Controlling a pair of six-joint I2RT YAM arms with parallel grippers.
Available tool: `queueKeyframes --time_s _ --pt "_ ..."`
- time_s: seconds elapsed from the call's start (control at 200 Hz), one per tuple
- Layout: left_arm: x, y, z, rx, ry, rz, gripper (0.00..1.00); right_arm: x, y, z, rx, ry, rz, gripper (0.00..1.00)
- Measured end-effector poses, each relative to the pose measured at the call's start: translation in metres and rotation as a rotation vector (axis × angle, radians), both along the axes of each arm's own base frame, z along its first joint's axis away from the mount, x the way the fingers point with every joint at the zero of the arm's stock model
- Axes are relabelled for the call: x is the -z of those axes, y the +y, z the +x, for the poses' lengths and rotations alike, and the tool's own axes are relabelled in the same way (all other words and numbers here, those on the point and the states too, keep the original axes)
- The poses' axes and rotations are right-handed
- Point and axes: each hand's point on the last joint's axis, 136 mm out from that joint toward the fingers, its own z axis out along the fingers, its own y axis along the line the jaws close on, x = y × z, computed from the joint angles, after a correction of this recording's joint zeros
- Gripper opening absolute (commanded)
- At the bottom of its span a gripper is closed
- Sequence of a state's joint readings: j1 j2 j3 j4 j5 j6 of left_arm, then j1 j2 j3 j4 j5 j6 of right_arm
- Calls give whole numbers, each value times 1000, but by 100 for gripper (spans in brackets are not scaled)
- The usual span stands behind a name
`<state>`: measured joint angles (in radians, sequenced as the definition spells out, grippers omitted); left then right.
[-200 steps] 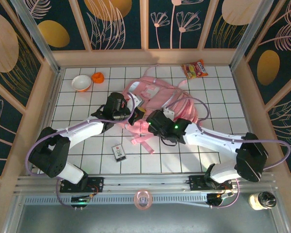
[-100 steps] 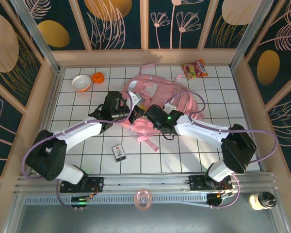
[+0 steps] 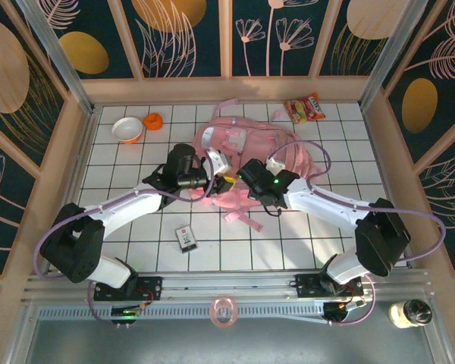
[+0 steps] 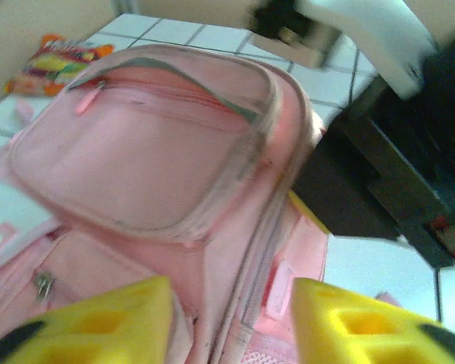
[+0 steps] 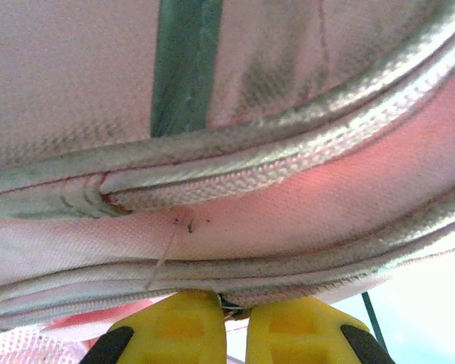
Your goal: Pack the student bag
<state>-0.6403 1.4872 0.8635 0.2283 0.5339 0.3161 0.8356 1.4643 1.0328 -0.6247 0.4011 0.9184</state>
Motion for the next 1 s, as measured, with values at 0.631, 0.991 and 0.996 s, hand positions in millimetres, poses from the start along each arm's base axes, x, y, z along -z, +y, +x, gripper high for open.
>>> queueKeyframes --time_s 0.631,0.991,0.996 --pt "80 -15 39 -22 -224 265 0 1 -3 9 -135 -23 153 0" --pt "50 -9 23 -38 -120 171 0 -5 -3 17 -175 -56 165 30" --pt "50 -9 23 -38 -118 170 0 -5 -3 17 -177 -56 164 30"
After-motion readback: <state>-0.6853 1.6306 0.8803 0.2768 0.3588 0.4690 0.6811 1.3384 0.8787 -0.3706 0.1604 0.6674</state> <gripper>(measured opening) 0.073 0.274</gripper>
